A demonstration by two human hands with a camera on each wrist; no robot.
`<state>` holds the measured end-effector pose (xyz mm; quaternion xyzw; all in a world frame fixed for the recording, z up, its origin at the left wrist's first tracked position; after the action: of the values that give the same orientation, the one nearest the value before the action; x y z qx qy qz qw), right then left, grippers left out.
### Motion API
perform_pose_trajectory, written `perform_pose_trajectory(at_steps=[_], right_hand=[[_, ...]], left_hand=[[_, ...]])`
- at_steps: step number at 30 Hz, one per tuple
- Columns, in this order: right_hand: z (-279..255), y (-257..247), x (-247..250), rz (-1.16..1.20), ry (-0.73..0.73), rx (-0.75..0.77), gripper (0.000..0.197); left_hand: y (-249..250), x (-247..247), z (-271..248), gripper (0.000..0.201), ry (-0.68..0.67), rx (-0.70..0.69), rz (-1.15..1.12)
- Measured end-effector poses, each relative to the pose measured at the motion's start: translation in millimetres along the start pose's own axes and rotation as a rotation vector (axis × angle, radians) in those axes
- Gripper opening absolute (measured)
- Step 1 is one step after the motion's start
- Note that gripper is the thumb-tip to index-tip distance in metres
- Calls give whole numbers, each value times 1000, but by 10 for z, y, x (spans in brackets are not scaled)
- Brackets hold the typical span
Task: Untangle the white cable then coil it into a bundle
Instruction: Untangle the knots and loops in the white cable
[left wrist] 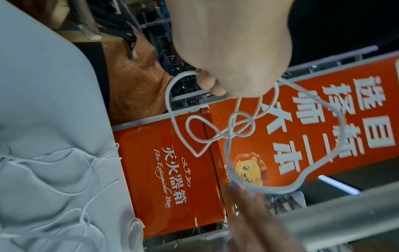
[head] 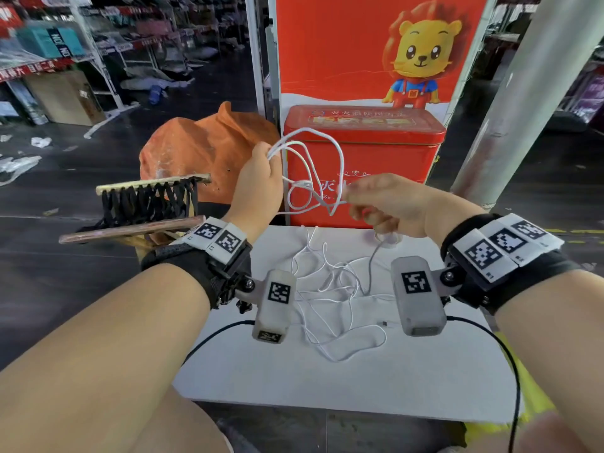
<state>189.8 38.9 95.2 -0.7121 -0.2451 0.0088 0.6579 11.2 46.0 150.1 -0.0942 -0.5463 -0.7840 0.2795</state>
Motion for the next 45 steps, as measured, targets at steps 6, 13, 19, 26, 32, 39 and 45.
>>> perform_pose_trajectory(at_steps=[6,13,19,26,32,39,45], right_hand=[[33,196,348,398,290,-46,27],[1,-97,489,562,340,174,20],[-63,-331,426,348,314,361,30],[-160,-667,200,15,108,562,38],[-143,-622,321,-399,331,448,45],[-6,-132,703,-315,534,120,64],[73,-103,779,-29,519,308,48]], left_hand=[[79,130,-35,13,36,-206,51],[112,-380,-222,33,-287,-395,655],[-8,-665,-364,35,-541,-308,732],[-463,-822,-360,44,-765,23,698],[-604,-645,-320,56,-565,584,-185],[-496,-163,-26,39,-86,441,-489],[-190,-422,-146,36,-403,143,-134]])
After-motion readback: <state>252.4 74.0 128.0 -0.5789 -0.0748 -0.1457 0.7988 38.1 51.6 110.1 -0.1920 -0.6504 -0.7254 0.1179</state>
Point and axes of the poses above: each hand's wrist, its own z-axis towards the middle knuckle, its own x-axis out of the back of the hand, y = z × x, the point moved 10 cm from there along z, towards the middle knuckle, and after that the axes turned 8 degrees about x, right-handed, at the moved point
